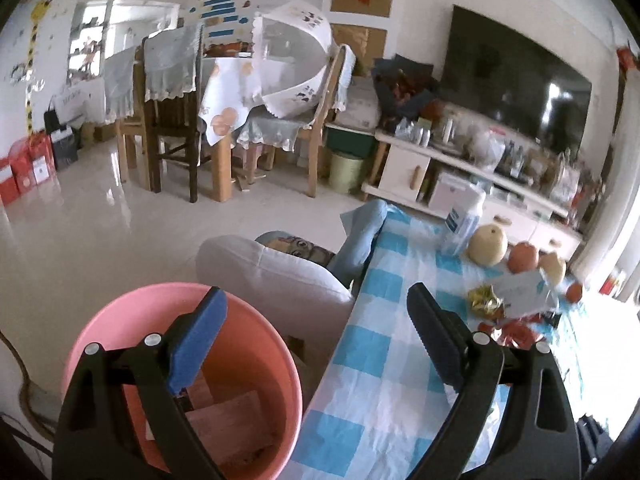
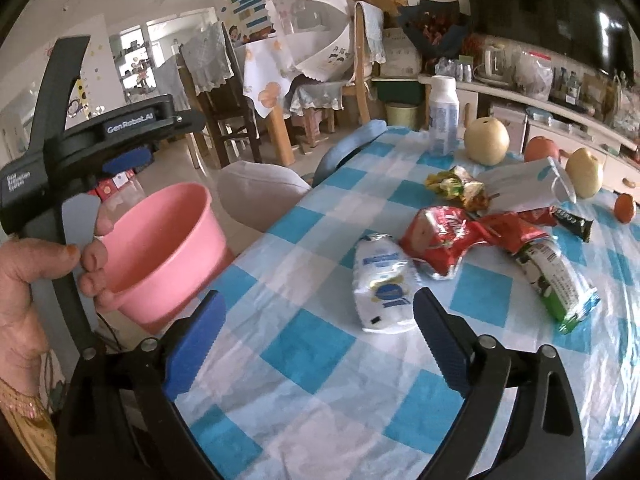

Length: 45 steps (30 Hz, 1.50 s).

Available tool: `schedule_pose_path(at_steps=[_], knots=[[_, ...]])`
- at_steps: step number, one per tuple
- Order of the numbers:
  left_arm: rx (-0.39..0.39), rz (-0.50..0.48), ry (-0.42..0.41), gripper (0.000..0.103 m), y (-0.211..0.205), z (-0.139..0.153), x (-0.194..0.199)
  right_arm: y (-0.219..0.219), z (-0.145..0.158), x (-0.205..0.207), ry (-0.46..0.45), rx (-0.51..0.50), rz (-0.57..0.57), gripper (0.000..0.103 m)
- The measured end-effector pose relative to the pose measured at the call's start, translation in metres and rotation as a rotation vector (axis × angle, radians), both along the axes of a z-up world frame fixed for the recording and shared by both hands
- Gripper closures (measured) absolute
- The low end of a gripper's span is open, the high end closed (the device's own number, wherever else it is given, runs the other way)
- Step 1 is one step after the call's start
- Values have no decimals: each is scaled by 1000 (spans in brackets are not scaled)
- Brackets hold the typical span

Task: Collect trash
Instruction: 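Move both tools back toward the remaining snack packets on the table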

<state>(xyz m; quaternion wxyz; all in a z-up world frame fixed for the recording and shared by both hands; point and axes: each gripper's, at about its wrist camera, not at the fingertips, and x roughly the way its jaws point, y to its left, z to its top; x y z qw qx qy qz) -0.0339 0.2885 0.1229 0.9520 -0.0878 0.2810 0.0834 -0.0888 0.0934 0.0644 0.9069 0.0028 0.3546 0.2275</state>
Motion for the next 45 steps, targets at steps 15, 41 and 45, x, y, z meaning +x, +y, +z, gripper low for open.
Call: schedule_pose_path(at_steps=[15,41,45], knots=[[74,-132,77,11,-49,-15,12,-43,2,5,15,2,-56,8],[205,-315,122,11,-140,-35,29,-143,5,17,57,35,-197,8],[233,-358,144,11,-156,-42,32,-157,6,18,58,27,-217,8]])
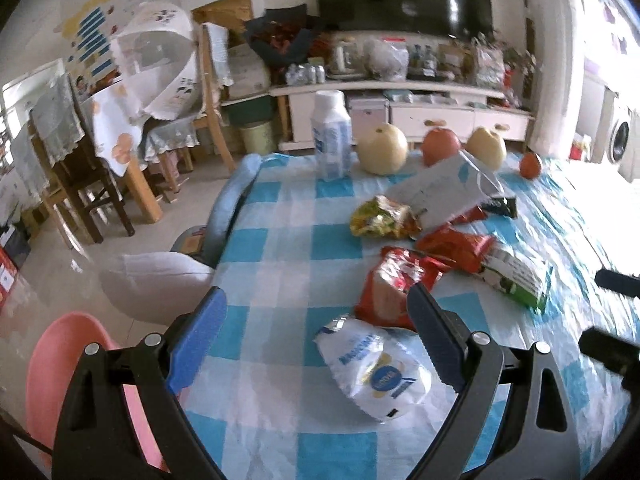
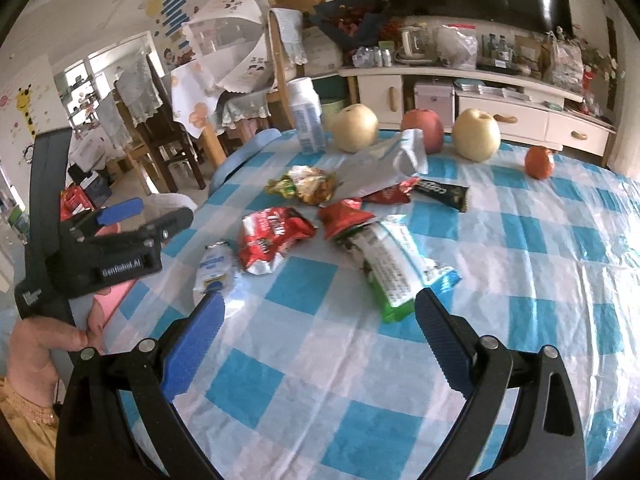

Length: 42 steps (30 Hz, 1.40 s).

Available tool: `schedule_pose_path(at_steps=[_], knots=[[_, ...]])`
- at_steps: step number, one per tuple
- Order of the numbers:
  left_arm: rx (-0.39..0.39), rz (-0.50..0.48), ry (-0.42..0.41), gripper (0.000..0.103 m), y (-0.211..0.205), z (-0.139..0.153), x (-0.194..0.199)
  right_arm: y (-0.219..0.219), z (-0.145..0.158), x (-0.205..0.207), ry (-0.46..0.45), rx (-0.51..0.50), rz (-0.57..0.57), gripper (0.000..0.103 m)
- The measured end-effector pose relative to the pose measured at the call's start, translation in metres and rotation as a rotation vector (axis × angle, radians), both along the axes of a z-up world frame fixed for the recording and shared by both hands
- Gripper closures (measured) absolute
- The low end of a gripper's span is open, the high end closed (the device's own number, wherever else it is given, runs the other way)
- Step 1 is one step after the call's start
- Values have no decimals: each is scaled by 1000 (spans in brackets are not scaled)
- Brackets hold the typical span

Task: Collect trash
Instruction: 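Move both tools back toward the remaining snack packets on the table, then grasp the red Tuc snack bag with the left tool while the right tool grasps the white-green packet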

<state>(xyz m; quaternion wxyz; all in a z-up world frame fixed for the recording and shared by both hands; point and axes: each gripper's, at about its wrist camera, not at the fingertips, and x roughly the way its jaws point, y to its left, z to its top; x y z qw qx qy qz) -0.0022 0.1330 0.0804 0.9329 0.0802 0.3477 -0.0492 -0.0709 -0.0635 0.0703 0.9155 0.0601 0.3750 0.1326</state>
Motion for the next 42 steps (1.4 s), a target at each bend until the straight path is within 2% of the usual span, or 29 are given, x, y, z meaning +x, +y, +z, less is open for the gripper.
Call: schedule_pose_path(at_steps=[6,10,16,24,34,42], knots=[[-12,-50,46,11,-17,-12,9,-20,-3,8,18,-32,-25,8],[-5,-83,74,11,-30,-21,16,-36,-13,21,62,-45,-43,8],[49,-123,116,11,-49,-37,28,-44,-29,40,123,-60,-37,8],[87,-106,159,11,-56,-54,44,-36,-47,58,155,-115,3,8],[106,-70,198,11,-59,-69,60,-39,-55,77,185,-85,1,8],[77,-58,211,20,-56,-72,66,-38,-62,87,200,-75,-2,8]])
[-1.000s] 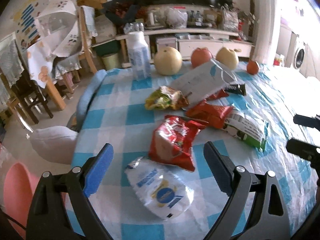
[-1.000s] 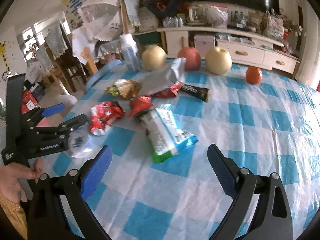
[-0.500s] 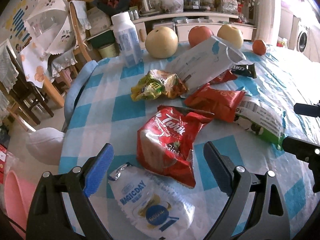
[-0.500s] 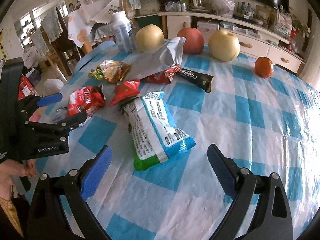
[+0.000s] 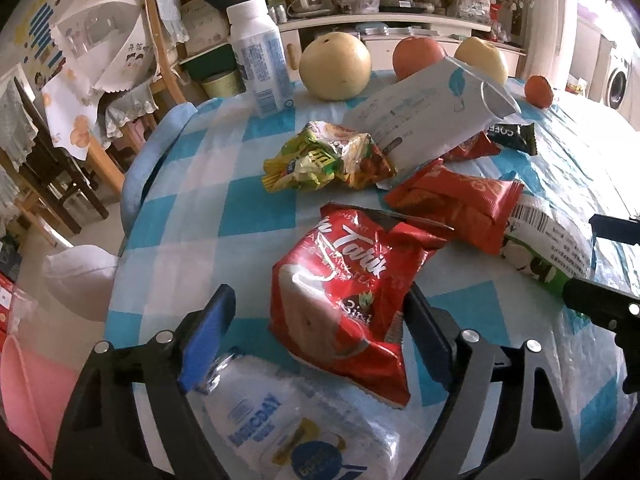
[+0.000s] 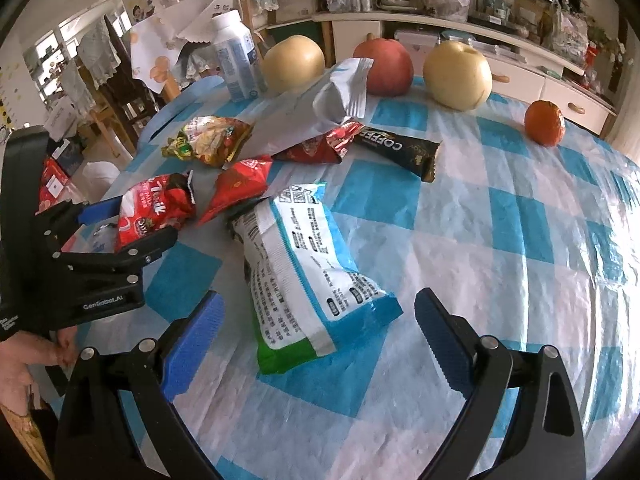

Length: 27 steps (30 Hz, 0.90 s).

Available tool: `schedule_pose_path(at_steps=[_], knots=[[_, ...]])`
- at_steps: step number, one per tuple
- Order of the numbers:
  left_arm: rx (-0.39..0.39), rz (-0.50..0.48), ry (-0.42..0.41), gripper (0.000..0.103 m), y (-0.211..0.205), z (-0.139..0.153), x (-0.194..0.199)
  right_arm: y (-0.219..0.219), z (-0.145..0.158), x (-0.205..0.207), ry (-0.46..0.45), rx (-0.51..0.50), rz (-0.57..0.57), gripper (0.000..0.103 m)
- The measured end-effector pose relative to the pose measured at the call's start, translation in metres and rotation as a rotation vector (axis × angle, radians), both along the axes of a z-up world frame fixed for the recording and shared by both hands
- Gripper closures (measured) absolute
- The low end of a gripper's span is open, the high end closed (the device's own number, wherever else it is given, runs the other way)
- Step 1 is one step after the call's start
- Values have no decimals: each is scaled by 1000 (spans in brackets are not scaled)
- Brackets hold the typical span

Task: Collect trash
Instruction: 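Grasp the red Tuc snack bag with the left tool while the right tool grasps the white-green packet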

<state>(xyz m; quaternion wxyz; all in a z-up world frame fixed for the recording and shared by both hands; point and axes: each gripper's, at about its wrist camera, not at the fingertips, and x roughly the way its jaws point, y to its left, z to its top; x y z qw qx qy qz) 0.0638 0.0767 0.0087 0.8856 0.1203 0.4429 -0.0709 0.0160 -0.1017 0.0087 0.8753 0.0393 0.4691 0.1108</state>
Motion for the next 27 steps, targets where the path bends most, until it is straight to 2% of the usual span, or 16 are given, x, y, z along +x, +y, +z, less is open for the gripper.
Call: schedule_pose_path(at_steps=[6,13,14,16,27], knots=[[-78,-11,10,39,-1,-1,3,3,-4,5,-2,-7,6,8],[-87,-6,-1,43,-4,-1,3,6,-3,6,-26,-15,9,9],[-89,-5,0,43,-3,-1,2,6,-3,6,-28,-12,9,11],[-93,1,0,44,-3,-1,3,7,-3,7,-28,-12,9,21],[-142,34,13,48,6,3,2,10,-5,7,-27,-62,11,25]])
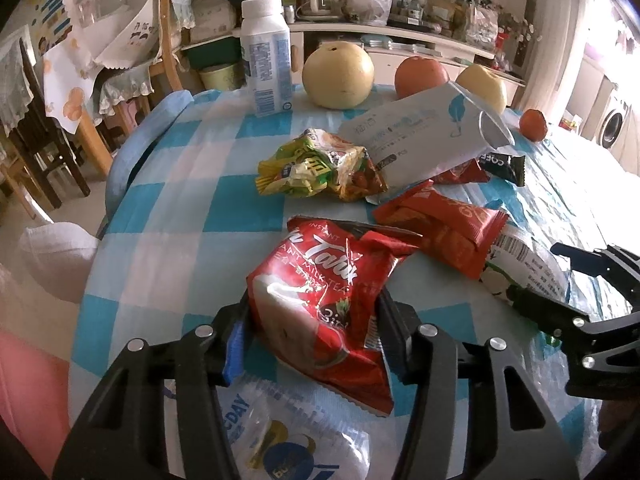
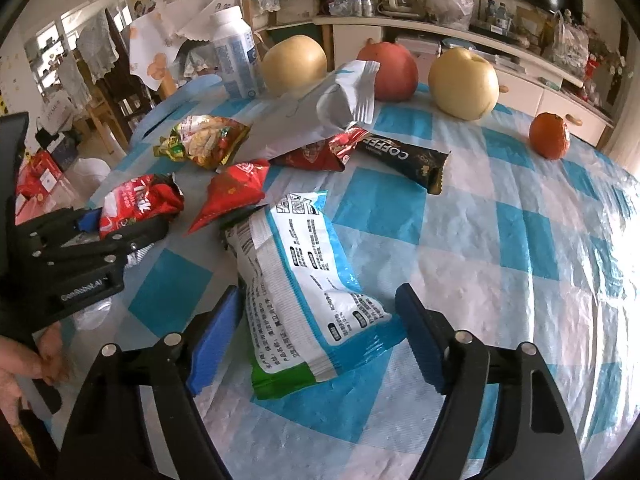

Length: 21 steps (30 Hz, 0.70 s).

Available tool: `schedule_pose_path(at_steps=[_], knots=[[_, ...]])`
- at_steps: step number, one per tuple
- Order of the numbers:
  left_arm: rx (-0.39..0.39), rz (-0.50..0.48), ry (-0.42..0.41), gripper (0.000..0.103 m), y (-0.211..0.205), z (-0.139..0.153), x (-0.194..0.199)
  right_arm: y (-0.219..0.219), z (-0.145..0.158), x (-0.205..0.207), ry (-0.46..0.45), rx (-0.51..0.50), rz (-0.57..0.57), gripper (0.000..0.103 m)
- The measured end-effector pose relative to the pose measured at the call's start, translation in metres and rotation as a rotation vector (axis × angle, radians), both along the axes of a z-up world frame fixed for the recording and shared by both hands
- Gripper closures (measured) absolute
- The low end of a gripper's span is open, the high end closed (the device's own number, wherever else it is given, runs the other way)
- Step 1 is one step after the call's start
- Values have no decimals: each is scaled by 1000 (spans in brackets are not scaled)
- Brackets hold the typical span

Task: Collect trash
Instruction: 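Grasp the red Tuc snack bag with the left tool while the right tool grasps the white-green packet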

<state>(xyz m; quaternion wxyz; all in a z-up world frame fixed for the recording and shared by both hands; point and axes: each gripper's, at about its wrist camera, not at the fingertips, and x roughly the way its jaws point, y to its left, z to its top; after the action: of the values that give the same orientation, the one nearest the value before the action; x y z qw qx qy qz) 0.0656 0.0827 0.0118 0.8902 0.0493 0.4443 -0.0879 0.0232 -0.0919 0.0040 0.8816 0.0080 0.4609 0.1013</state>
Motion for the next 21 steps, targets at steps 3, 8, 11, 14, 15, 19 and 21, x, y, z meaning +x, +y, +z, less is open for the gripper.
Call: schedule_pose_path(at_steps=[3,8,11,14,15,19,21], knots=[[-13,2,-2,48,3,3,-2,2,-1,1,-1,-14,-5,25],[-33,4,-12,48,9,8,-7,8,-2,3,-8,-45,-1,22],[-43,6,-24,48,14,12,-11,11,-3,4,-13,-67,1,22],[-60,13,-39,48,21,19,-15,13,-4,5,-16,-80,1,22],[-64,15,-44,48,23,21,-16,13,-4,5,-19,-85,-1,24],[-83,25,-63,48,34,29,-21,16,-3,4,-31,-83,3,33],[-99,34,-73,48,40,33,-23,18,-3,2,-34,-81,9,39]])
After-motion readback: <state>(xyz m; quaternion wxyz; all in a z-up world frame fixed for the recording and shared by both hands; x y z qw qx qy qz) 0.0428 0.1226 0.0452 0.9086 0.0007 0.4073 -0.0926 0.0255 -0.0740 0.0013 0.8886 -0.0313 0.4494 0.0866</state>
